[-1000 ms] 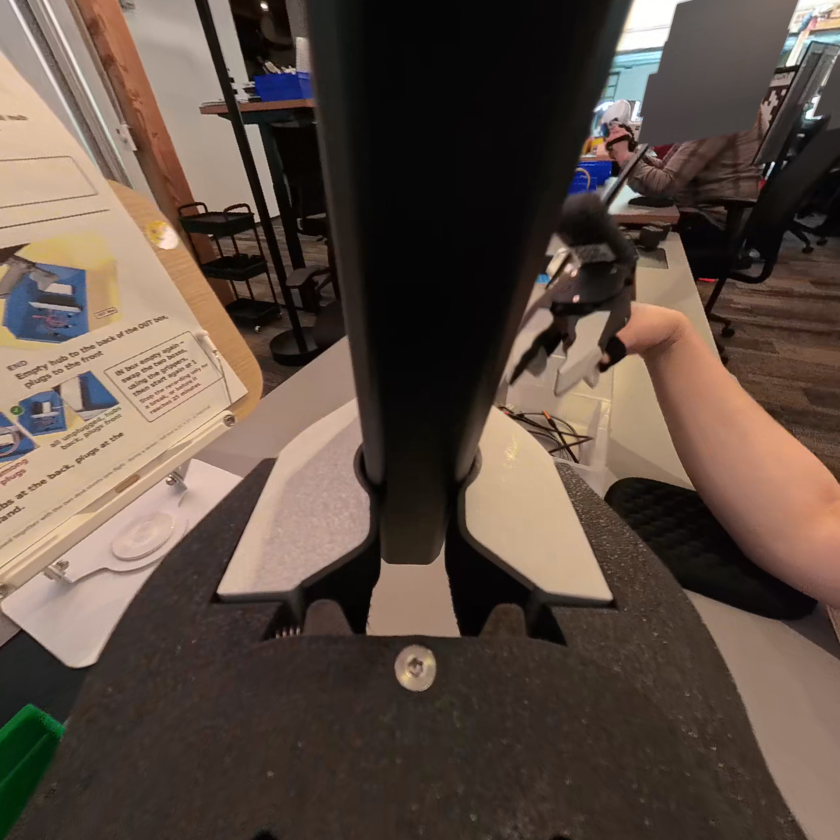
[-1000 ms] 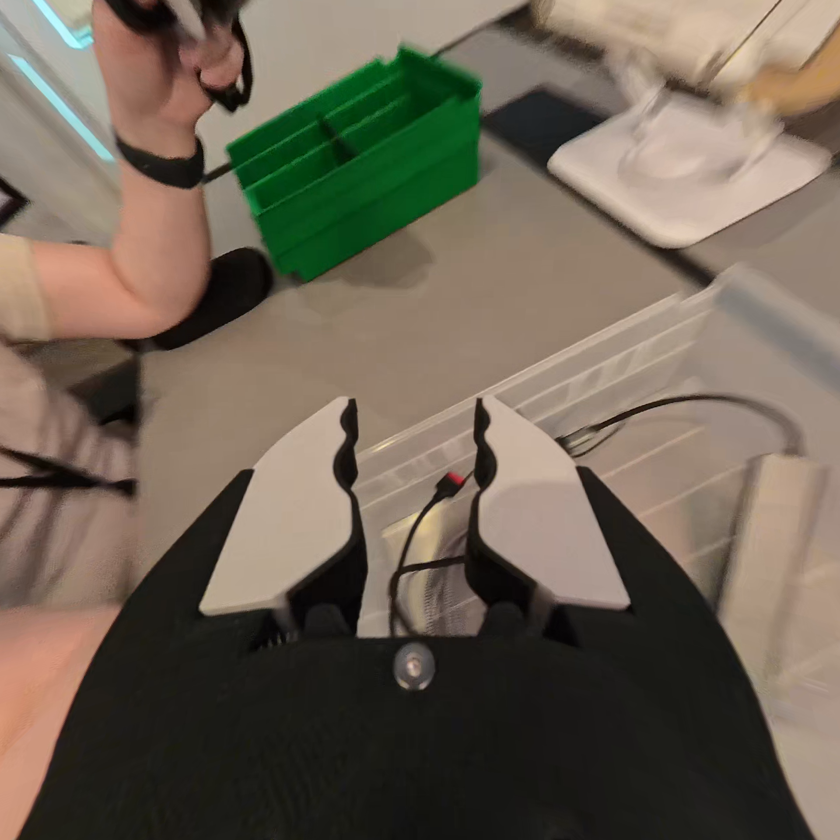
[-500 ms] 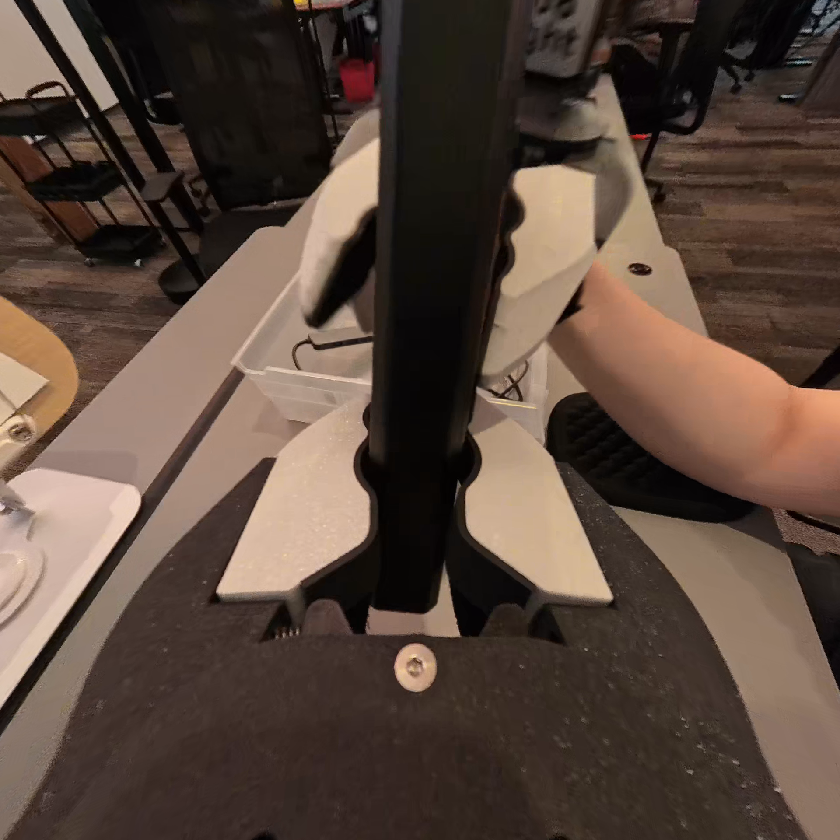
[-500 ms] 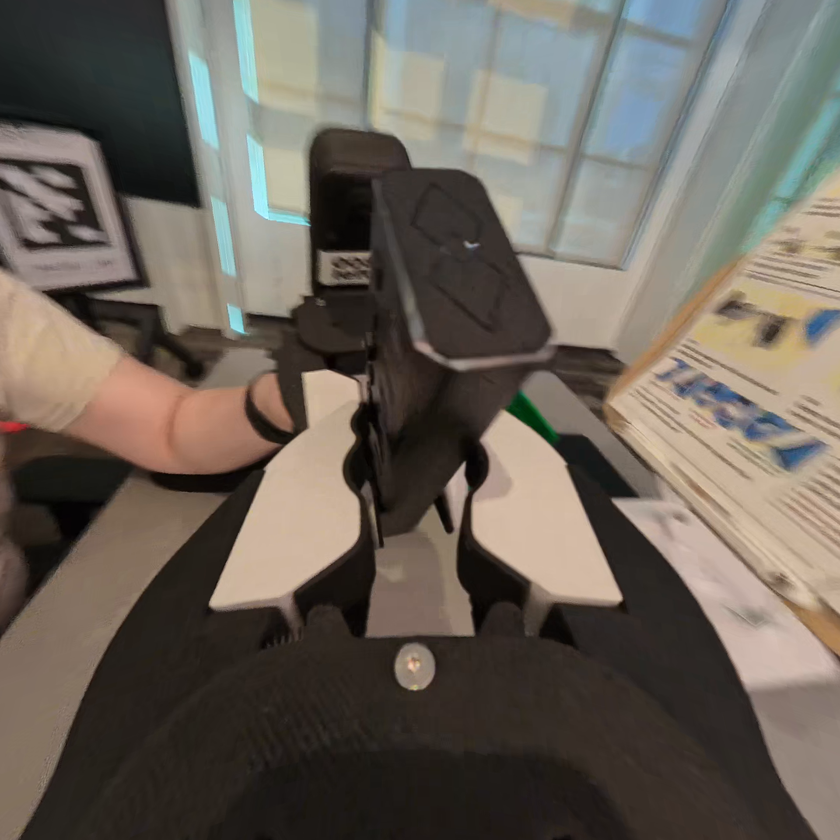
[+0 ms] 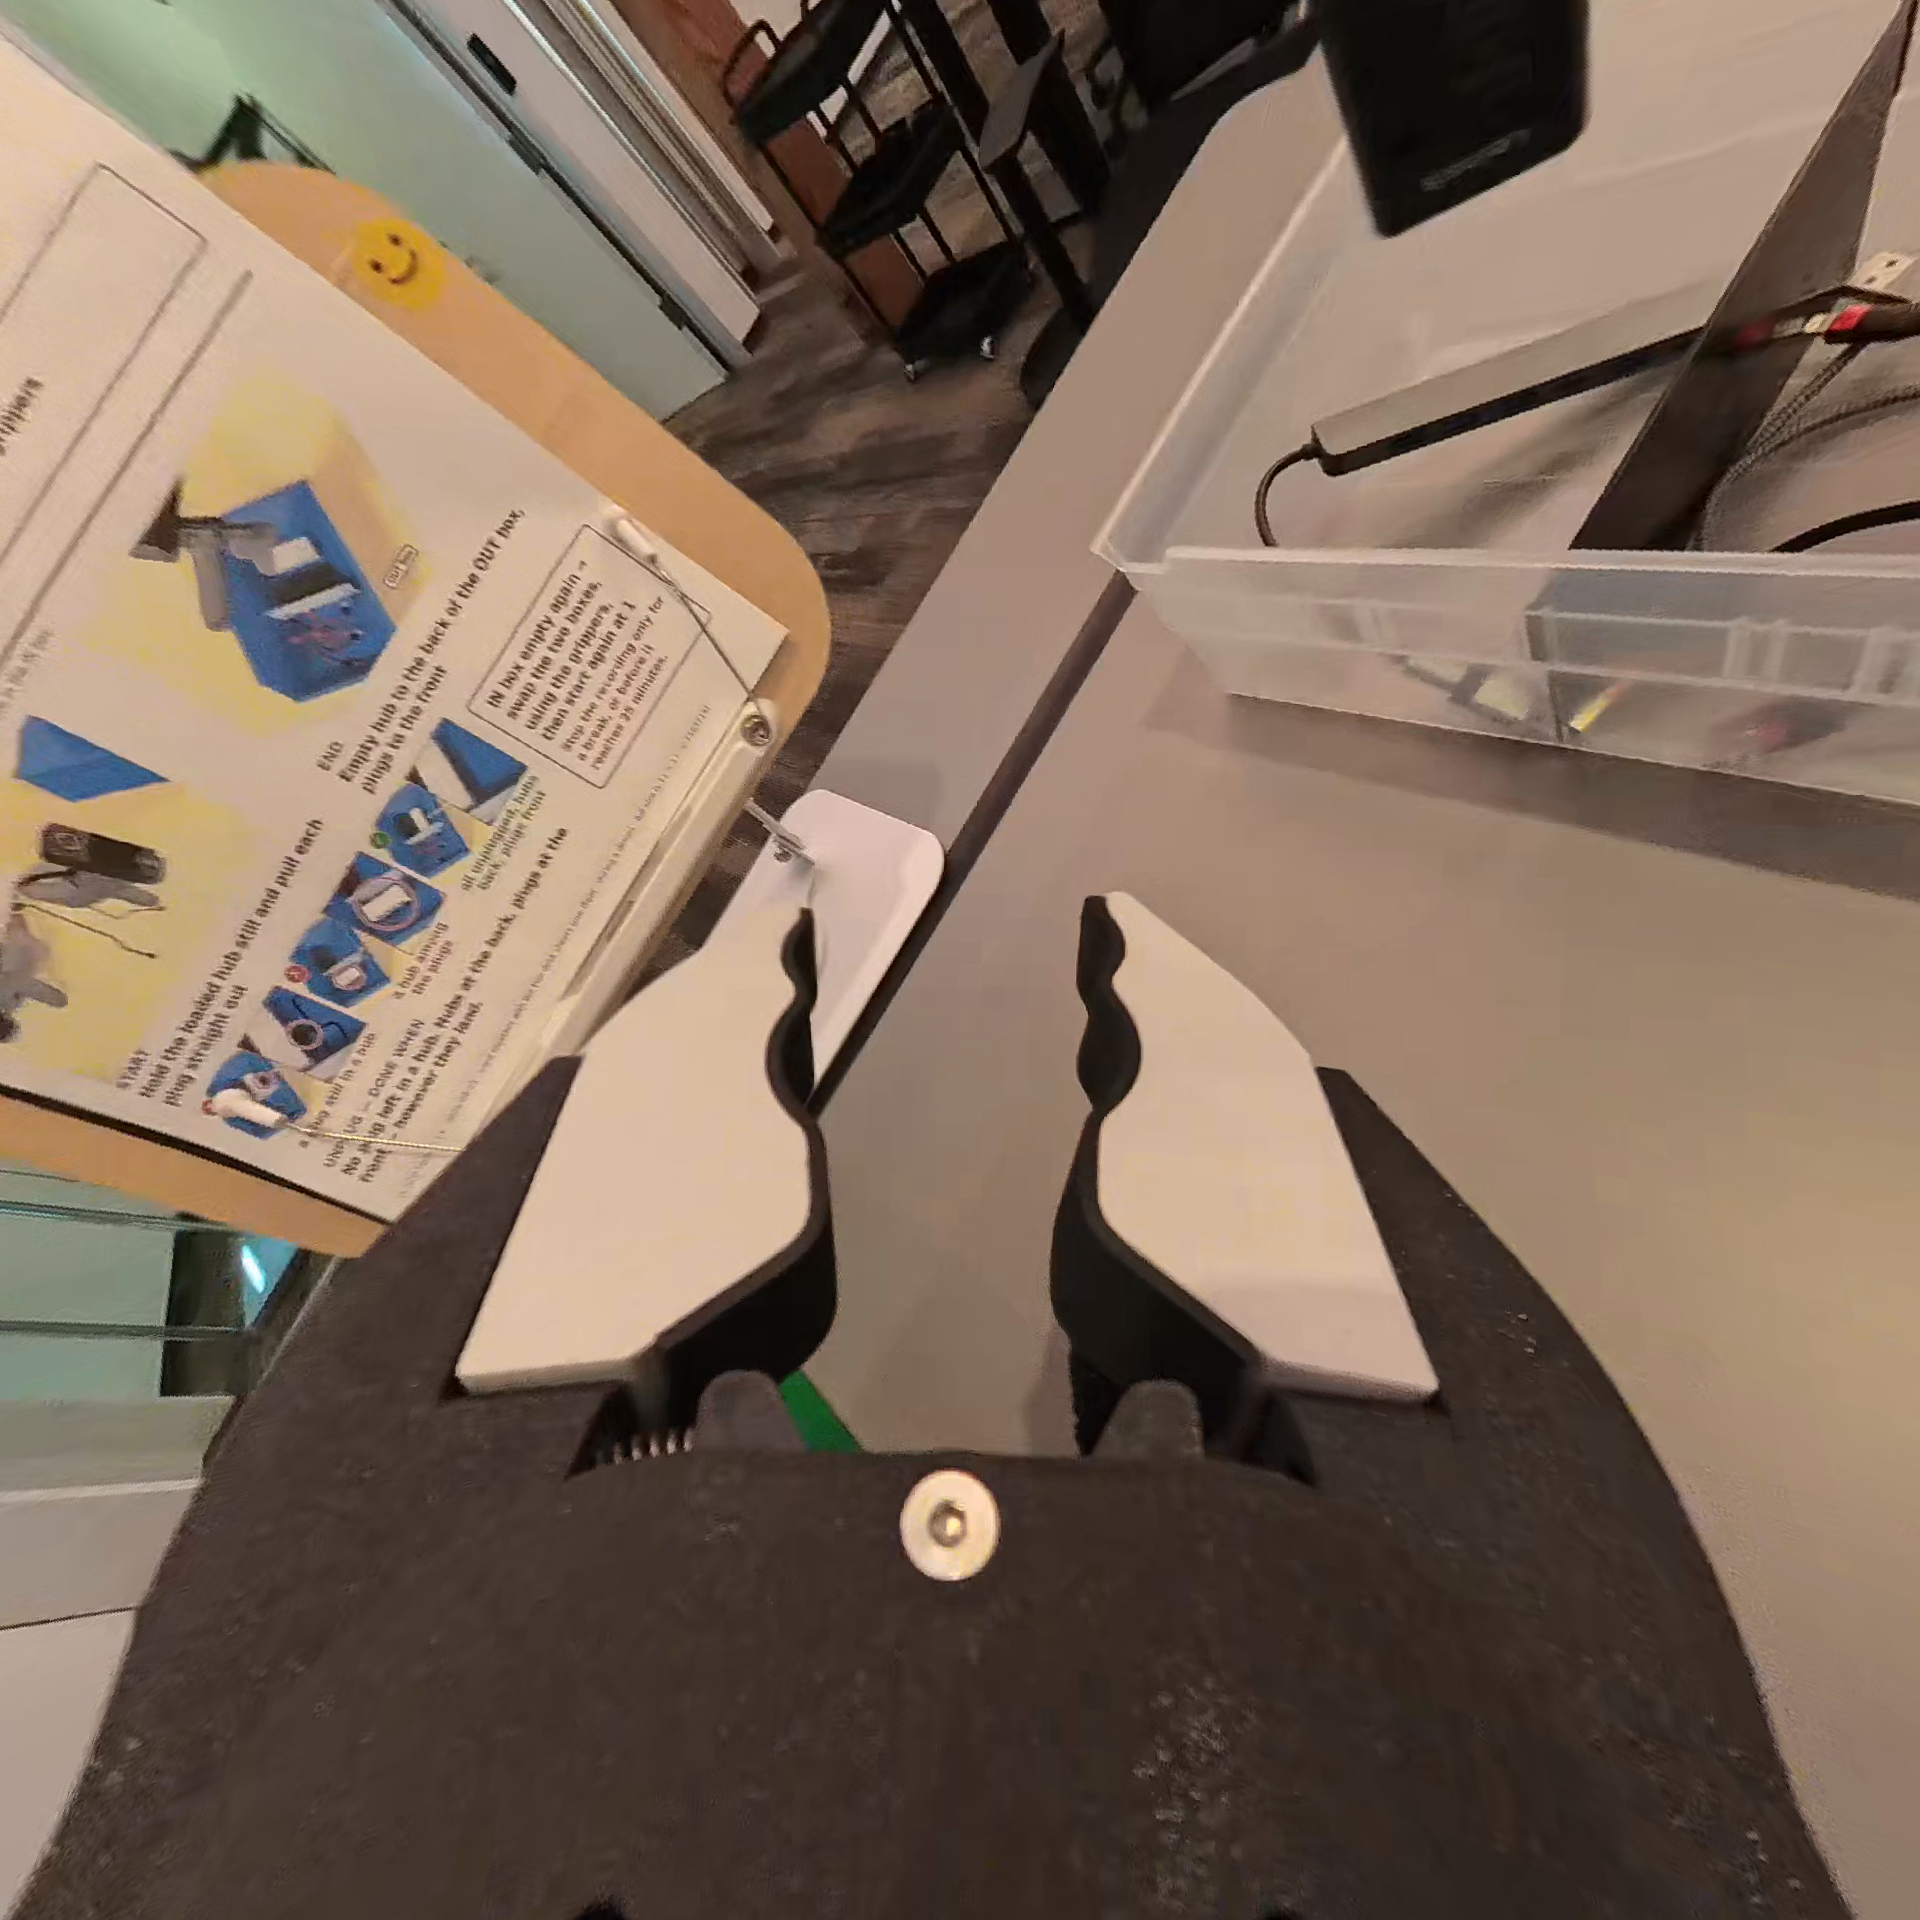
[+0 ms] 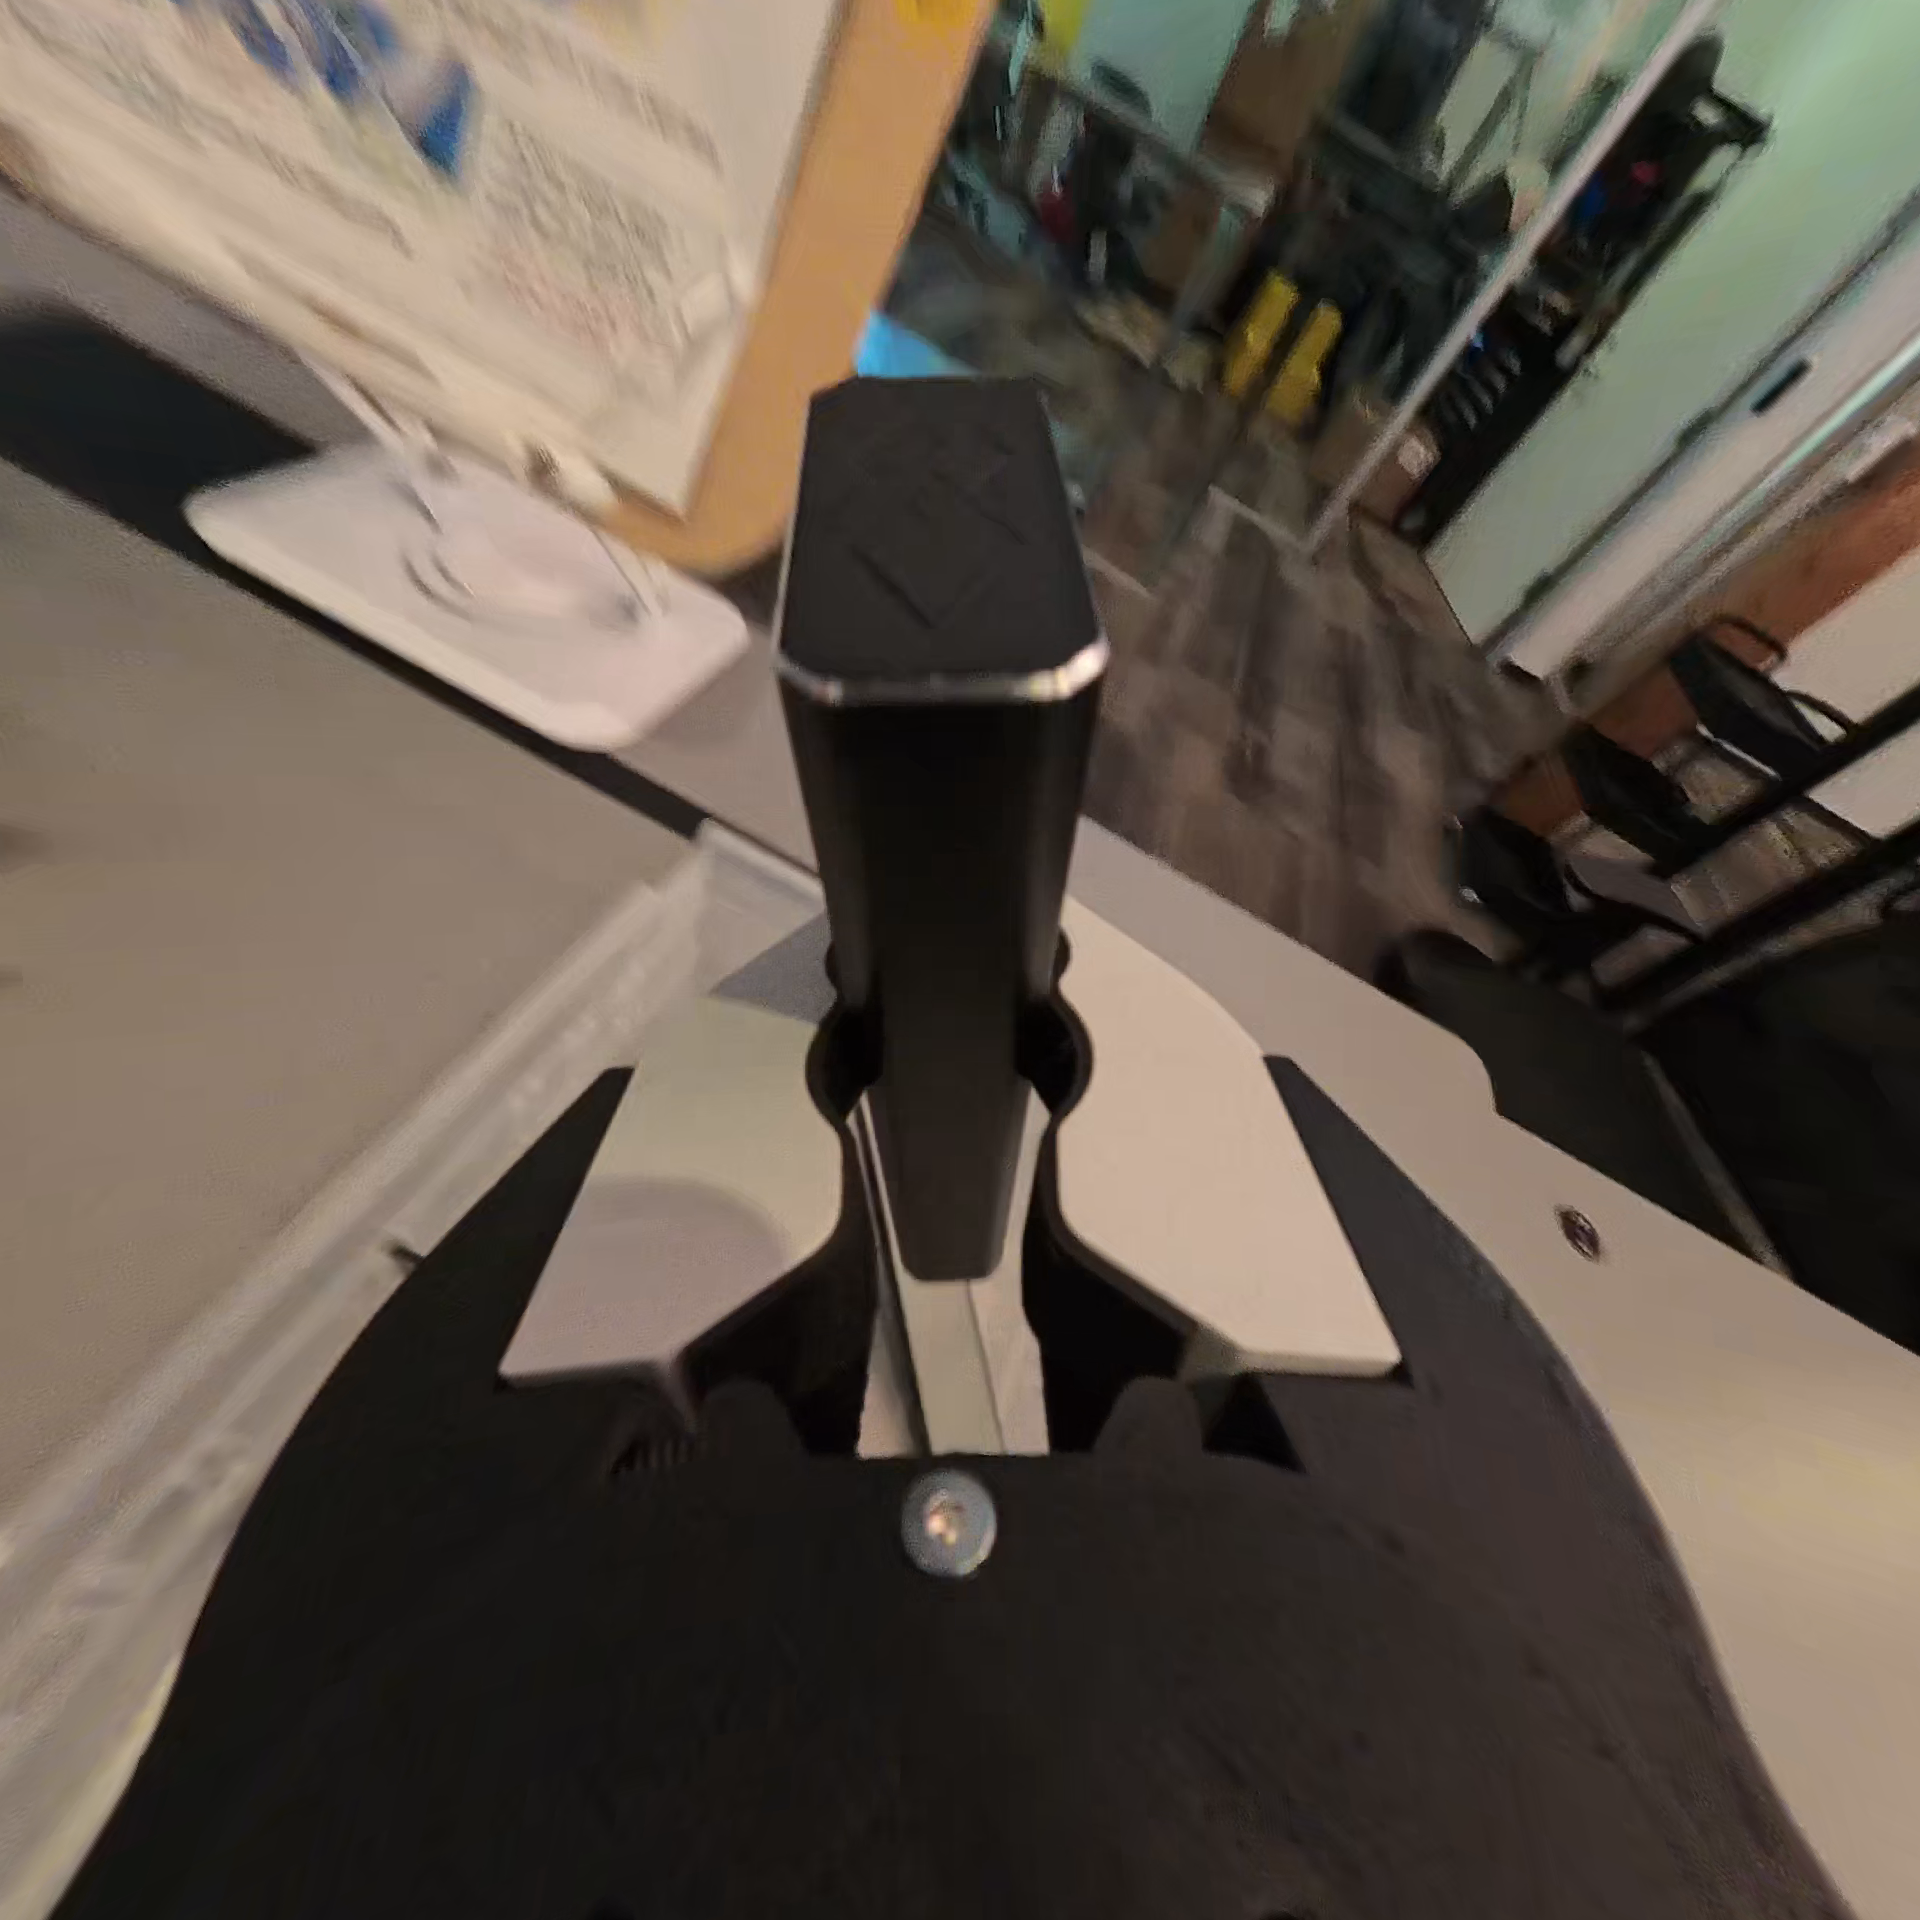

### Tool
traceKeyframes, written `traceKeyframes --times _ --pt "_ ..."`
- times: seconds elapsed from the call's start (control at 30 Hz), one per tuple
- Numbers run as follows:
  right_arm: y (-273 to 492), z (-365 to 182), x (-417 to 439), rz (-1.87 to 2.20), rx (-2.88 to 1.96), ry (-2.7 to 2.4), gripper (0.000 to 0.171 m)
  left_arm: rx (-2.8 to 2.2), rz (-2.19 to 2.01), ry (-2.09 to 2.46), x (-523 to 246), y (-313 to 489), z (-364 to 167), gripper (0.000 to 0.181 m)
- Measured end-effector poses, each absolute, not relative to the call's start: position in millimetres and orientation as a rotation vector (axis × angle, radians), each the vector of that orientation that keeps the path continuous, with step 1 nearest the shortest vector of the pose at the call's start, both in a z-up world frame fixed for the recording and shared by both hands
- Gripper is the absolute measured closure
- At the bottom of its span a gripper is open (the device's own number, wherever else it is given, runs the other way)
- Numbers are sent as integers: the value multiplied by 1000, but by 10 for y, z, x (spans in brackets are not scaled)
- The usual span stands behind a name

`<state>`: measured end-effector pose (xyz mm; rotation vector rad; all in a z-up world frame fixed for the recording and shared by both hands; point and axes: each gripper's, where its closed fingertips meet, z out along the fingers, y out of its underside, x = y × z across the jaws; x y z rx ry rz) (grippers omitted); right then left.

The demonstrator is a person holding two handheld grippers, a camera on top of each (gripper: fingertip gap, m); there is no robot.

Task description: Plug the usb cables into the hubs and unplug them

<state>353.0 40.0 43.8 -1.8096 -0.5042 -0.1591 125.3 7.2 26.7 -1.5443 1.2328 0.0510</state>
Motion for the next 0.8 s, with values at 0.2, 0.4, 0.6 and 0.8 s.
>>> traceKeyframes --times 0.2,0.4,0.6,0.8 --pt "494 -297 3769 -358 -2179 -667 140 -1603 56 1212 1205 140 208 132" --pt "347 -901 3590 -196 -2499 -871 140 -1625 10 1196 1181 161 215 134" --pt "545 -983 3531 -189 -2552 -742 140 -1620 28 1218 1215 153 170 135" --pt "658 -1051 3477 -180 -2517 -742 139 -1645 39 1230 1198 176 116 134"
